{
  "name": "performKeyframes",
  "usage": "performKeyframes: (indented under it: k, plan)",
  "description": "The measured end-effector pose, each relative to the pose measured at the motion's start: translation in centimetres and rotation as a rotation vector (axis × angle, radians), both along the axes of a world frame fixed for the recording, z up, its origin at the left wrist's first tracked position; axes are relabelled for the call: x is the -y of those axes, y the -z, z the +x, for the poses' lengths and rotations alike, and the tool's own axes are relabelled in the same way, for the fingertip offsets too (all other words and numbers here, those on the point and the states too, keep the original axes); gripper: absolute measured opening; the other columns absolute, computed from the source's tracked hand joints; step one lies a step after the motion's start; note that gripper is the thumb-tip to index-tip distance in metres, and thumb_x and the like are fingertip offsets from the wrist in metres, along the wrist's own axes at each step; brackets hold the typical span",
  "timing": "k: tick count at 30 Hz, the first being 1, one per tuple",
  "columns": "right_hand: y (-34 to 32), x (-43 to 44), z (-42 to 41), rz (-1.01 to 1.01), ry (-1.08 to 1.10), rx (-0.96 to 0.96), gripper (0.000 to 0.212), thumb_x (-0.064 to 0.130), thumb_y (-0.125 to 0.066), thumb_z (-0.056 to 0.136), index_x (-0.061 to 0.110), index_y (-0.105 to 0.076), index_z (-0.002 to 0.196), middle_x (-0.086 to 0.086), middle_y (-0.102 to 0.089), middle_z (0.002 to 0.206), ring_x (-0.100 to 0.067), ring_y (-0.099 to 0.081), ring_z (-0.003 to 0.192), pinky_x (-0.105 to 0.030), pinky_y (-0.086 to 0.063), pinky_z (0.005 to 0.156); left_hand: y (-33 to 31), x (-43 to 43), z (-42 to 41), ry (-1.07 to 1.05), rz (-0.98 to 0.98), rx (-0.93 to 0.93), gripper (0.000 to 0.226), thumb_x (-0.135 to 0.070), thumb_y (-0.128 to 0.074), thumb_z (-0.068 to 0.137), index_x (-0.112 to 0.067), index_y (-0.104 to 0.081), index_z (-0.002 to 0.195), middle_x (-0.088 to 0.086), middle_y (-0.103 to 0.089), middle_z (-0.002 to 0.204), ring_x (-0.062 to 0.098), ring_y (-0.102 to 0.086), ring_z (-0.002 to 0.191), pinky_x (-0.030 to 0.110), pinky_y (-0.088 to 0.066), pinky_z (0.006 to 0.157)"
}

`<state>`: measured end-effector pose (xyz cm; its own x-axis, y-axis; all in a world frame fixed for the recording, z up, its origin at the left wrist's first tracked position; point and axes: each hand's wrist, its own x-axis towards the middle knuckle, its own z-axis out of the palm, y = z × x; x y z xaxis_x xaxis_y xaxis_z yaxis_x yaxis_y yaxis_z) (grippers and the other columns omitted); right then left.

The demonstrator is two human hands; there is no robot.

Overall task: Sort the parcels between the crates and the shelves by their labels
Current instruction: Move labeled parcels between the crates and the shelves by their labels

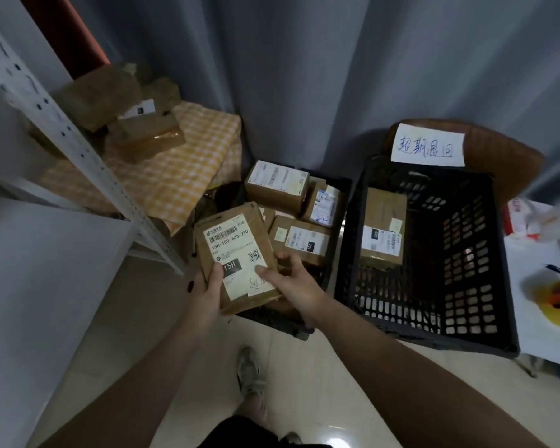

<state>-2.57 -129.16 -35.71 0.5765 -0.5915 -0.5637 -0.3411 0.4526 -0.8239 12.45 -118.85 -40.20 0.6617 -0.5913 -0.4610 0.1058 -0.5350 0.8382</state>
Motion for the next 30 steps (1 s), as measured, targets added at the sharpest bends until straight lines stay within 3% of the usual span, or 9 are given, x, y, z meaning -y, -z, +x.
performKeyframes:
  k: [3,6,9,11,15,18,22,27,30]
  plan:
    - [2.7,2.4,2.1,0.007,0.04,-0.041,0.053,0.03,-0.073,0.083,0.025,-0.045,0.128,0.001,-0.065,0.114,-0.011,-0.067,0.091,-0.015,-0.052,0.061,1.7,2.1,2.8,0.092,-0.057,-0.085,0.042,-0.041,-0.052,0.094,-0.023,-0.049,0.132,-0.002,-0.059,0.125,0.023,-0.057,0.116,0.04,-0.049,0.094]
    - [6.2,5.0,3.1,0.026,0.061,-0.098,0.055,0.019,-0.072,0.085,0.014,-0.048,0.134,-0.002,-0.063,0.117,-0.007,-0.066,0.093,-0.014,-0.052,0.065,3.9,4.0,6.0,0.167,-0.12,-0.008,0.05,-0.015,-0.066,0.087,-0.01,-0.047,0.133,0.002,-0.057,0.129,0.021,-0.055,0.12,0.034,-0.051,0.093]
    - [10.0,7.0,3.7,-0.031,-0.016,-0.206,0.051,0.02,-0.069,0.088,0.018,-0.052,0.135,-0.001,-0.061,0.124,-0.007,-0.062,0.098,-0.01,-0.049,0.067,6.9,5.6,8.1,0.311,-0.007,0.024,0.073,-0.024,-0.067,0.086,-0.008,-0.03,0.146,0.007,-0.04,0.145,0.021,-0.044,0.13,0.04,-0.042,0.104]
    - [12.9,7.8,4.1,-0.034,-0.086,-0.235,0.044,0.02,-0.066,0.09,0.02,-0.054,0.133,-0.003,-0.06,0.125,-0.012,-0.061,0.102,-0.011,-0.048,0.071,9.5,6.3,8.6,0.42,0.162,0.061,0.073,-0.032,-0.066,0.086,-0.01,-0.03,0.147,0.007,-0.042,0.143,0.025,-0.044,0.129,0.04,-0.04,0.105]
    - [17.7,8.2,5.4,-0.085,-0.068,-0.286,0.036,0.022,-0.062,0.093,0.016,-0.056,0.127,0.01,-0.06,0.1,0.005,-0.055,0.078,-0.003,-0.042,0.054,13.2,6.5,8.9,0.481,0.336,0.264,0.07,-0.035,-0.067,0.086,-0.011,-0.035,0.144,0.013,-0.052,0.132,0.028,-0.051,0.119,0.044,-0.043,0.099]
    - [20.8,8.3,6.4,-0.15,-0.032,-0.332,0.031,0.028,-0.066,0.09,0.023,-0.053,0.118,0.01,-0.056,0.099,0.002,-0.054,0.083,-0.003,-0.043,0.054,15.0,6.5,9.3,0.444,0.405,0.365,0.068,-0.035,-0.066,0.087,-0.011,-0.037,0.143,0.017,-0.05,0.125,0.032,-0.051,0.113,0.043,-0.045,0.094]
    - [24.1,8.2,8.0,-0.289,-0.086,-0.377,0.038,0.029,-0.072,0.084,0.022,-0.055,0.117,0.001,-0.052,0.114,-0.011,-0.055,0.098,-0.007,-0.043,0.064,16.6,6.0,10.0,0.51,0.401,0.478,0.065,-0.028,-0.065,0.088,-0.017,-0.035,0.145,0.017,-0.046,0.119,0.032,-0.051,0.103,0.042,-0.048,0.089]
    - [25.8,7.5,8.6,-0.35,-0.052,-0.422,0.045,0.031,-0.073,0.083,0.018,-0.055,0.122,-0.002,-0.042,0.122,-0.001,-0.046,0.086,-0.004,-0.041,0.059,17.8,5.3,10.7,0.767,0.522,0.665,0.067,-0.034,-0.061,0.09,-0.019,-0.03,0.148,0.017,-0.043,0.126,0.032,-0.043,0.111,0.037,-0.042,0.093]
    - [26.2,7.9,8.8,-0.39,-0.031,-0.444,0.049,0.036,-0.074,0.081,0.019,-0.058,0.124,-0.001,-0.041,0.118,-0.006,-0.045,0.092,-0.015,-0.047,0.078,17.9,5.5,10.9,0.833,0.568,0.784,0.068,-0.038,-0.066,0.085,-0.019,-0.038,0.144,0.018,-0.046,0.126,0.035,-0.043,0.11,0.042,-0.041,0.089]
